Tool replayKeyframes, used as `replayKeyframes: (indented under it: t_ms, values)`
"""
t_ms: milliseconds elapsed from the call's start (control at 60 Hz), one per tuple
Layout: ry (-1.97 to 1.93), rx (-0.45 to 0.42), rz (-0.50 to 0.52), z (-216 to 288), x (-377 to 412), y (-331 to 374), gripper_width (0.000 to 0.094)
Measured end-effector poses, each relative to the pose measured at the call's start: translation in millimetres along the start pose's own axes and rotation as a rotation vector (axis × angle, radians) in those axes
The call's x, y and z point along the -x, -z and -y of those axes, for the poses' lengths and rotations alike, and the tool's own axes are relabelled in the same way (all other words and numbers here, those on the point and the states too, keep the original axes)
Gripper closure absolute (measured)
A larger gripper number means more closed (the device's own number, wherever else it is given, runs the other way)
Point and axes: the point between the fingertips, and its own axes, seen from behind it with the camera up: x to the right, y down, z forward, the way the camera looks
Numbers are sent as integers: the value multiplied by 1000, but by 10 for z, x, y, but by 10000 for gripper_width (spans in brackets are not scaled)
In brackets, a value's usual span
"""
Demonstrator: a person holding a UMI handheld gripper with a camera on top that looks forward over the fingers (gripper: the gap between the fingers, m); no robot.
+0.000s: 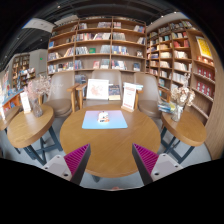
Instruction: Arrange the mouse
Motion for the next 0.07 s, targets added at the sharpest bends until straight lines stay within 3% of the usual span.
replayKeyframes:
  t_ms: [67]
  values:
    - [-3, 0, -2, -2, -23, 51, 82]
